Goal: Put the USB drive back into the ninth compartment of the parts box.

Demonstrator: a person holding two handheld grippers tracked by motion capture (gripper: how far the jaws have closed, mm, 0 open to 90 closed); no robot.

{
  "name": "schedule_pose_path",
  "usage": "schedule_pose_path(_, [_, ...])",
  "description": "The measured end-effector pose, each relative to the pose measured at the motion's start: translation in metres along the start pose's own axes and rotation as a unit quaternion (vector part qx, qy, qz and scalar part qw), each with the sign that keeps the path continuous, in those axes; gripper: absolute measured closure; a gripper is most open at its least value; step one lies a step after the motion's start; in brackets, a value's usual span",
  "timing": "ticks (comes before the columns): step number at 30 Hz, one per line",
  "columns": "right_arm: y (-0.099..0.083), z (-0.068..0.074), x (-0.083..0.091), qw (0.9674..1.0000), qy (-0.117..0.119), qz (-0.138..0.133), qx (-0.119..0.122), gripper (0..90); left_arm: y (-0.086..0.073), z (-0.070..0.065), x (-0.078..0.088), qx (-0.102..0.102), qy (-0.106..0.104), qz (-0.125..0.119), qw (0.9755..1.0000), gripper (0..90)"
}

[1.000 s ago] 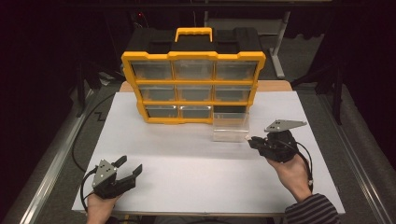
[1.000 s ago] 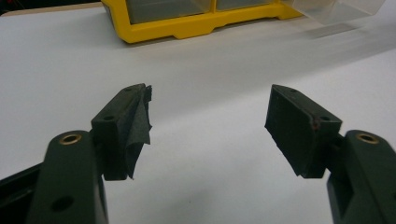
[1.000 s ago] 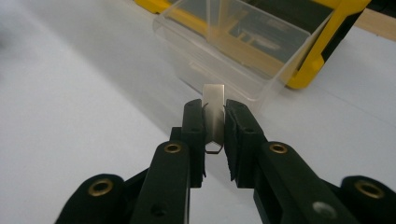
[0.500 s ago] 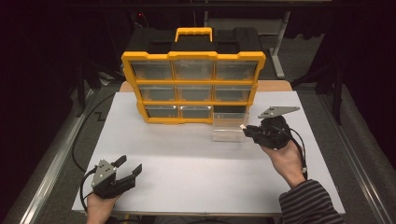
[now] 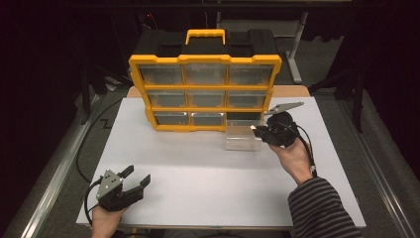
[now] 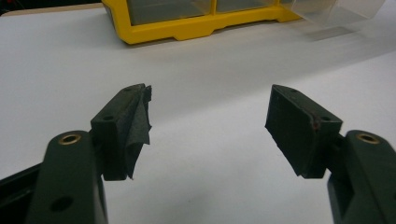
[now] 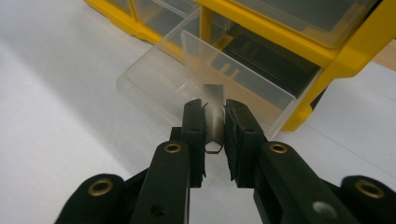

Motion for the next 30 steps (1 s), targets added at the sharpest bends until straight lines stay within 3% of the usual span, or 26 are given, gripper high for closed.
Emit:
schedule_pose_path(20, [0.007, -0.022, -0.029, 0.9992, -0.015, 0.031, -0.021, 78.1, -0.001, 0.001, 0.001, 0.005, 0.003, 0.001, 1.0000, 31.5])
schedule_pose_path(25, [0.006, -0.021, -0.029, 0.9993, -0.008, 0.020, -0.032, 65.6, -0.001, 0.001, 0.001, 0.005, 0.002, 0.002, 1.0000, 31.5])
schedule_pose_path(30, [0.004, -0.013, -0.023, 0.9996, -0.006, 0.021, -0.019, 59.5, -0.001, 0.001, 0.000, 0.005, 0.002, 0.003, 1.0000, 31.4])
Point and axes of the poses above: each handheld gripper's, and its own axes: x roughly backward along the jaws, y roughly out of its top, z roughly to its left, the point moved 1 cm from there along -x, roughly forward along the jaws, and after that the axes turned 15 degrees about y, right-handed, at the moved point
